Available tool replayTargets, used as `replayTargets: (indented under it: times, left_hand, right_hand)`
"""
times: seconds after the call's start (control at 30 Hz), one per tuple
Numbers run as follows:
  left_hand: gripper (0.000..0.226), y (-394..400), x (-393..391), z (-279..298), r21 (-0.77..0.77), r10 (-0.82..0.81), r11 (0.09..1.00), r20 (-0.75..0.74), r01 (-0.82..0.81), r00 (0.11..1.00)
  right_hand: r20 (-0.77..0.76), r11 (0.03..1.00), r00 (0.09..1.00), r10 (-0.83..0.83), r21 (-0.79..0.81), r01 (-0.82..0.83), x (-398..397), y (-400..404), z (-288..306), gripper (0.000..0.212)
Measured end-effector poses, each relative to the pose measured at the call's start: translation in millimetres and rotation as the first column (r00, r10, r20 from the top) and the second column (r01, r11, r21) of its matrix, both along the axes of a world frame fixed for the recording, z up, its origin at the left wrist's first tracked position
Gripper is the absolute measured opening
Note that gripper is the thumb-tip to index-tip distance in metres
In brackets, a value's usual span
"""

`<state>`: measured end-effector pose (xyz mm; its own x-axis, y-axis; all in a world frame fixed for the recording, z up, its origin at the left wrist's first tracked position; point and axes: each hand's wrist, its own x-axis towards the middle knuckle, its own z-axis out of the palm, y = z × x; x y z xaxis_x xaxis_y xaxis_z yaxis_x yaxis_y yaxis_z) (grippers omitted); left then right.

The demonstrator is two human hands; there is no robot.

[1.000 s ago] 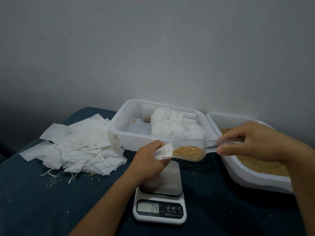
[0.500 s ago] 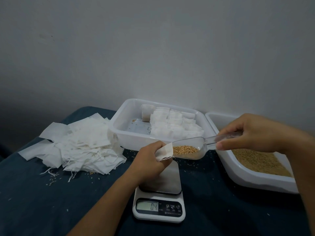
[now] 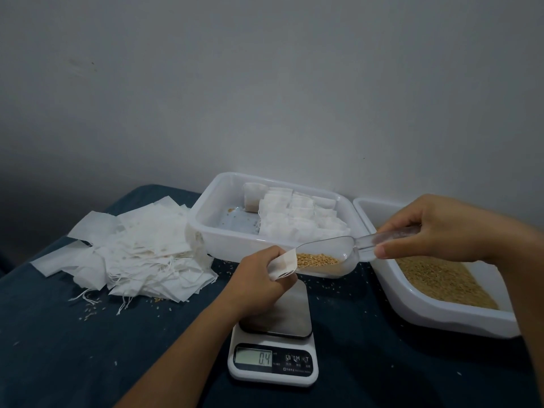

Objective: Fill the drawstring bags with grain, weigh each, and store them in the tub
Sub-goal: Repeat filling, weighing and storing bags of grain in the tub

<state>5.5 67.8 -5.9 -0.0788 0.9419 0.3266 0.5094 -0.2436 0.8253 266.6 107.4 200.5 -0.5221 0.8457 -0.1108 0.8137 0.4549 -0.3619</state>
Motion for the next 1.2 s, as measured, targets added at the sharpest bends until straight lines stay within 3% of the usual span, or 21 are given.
replayTargets:
  times: [0.67,0.97,1.2]
  left_hand:
    - [0.017,0,-1,1,-0.004,0.01,1.0,0.06,-0.01,0.998]
    - [0.009,-1,-1,7,-0.042,0.008,0.999,0.175,0.0,0.985]
    - [0.01,-1,0,8,-0.069,0.028,0.998,0.257,-0.01,0.966]
  right_hand:
    - [-0.041,1.0,0.999,-0.011,0.002,0.011,10,3,-7,0.032]
    - [-0.278,0.997,0.958,-0.068,-0.057,0.054,29,1,-50,0.028]
    - [-0.499,0.991,0.857,-0.129,-0.103,0.089,38,-3,-101,0.028]
